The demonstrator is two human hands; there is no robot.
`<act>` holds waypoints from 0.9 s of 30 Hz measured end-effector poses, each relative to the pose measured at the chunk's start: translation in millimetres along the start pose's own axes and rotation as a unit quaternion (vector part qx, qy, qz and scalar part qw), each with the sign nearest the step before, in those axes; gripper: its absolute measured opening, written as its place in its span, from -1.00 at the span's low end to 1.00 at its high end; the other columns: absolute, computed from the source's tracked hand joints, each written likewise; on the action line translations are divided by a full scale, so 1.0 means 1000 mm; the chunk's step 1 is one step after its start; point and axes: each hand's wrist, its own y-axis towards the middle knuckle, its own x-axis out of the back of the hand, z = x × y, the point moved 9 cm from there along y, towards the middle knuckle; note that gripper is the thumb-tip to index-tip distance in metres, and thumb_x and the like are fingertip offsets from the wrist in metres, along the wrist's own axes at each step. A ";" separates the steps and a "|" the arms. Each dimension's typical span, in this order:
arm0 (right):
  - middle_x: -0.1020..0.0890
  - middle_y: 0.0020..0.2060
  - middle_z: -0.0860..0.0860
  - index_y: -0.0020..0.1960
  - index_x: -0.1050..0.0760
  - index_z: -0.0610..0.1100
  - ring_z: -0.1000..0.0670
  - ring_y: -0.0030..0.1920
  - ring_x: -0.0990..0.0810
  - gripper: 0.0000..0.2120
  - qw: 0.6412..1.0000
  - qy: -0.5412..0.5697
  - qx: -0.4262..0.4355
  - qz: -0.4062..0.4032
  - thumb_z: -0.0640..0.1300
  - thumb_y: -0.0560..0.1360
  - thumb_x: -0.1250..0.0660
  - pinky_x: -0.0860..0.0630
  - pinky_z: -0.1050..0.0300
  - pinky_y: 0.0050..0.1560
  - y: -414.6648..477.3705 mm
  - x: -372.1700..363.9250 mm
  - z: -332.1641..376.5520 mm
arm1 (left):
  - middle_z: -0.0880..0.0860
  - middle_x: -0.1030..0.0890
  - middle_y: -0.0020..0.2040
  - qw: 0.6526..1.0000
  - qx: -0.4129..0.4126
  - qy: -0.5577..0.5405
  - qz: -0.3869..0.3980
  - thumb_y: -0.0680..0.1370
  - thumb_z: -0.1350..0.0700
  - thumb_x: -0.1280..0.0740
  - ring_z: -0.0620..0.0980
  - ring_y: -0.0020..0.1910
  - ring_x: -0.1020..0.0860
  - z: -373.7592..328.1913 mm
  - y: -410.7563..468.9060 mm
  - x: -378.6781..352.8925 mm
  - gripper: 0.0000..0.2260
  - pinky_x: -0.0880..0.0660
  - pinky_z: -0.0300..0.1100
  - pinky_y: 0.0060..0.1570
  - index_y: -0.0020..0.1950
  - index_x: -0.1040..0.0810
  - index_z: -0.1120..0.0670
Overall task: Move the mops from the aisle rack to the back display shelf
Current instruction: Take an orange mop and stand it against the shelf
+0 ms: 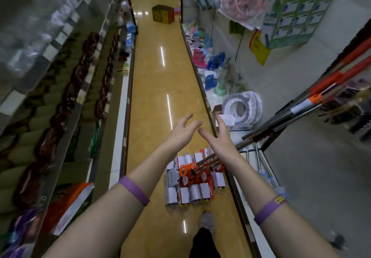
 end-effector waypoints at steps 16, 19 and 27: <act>-0.36 0.44 -0.01 0.60 -0.11 0.01 -0.04 0.35 -0.42 -0.41 0.931 0.204 -0.271 -0.131 0.09 0.64 -0.21 -0.38 0.03 0.27 0.204 0.126 -0.229 | -0.03 -0.37 0.49 0.982 0.159 0.015 0.104 0.63 -0.21 -0.13 -0.01 0.45 -0.31 0.094 0.279 -0.173 -0.53 -0.24 -0.14 0.29 0.49 -0.36 -0.05; -0.43 0.17 0.07 0.49 -0.27 0.06 0.11 -0.01 -0.47 -0.58 0.901 0.257 -0.294 -0.188 0.07 0.66 -0.18 -0.42 0.19 -0.12 0.226 0.132 -0.282 | 0.00 -0.35 0.50 0.974 0.186 0.013 0.127 0.63 -0.23 -0.12 0.01 0.47 -0.29 0.136 0.317 -0.208 -0.50 -0.19 -0.16 0.19 0.50 -0.33 -0.03; -0.49 0.30 0.13 0.42 -0.33 0.11 0.04 0.31 -0.43 -0.62 0.864 0.313 -0.332 -0.213 0.17 0.64 -0.18 -0.46 0.06 0.24 0.252 0.121 -0.383 | 0.08 -0.38 0.47 0.955 0.174 0.062 0.234 0.71 -0.04 -0.02 0.01 0.37 -0.36 0.217 0.360 -0.302 -0.67 -0.29 -0.22 0.20 0.41 -0.40 -0.03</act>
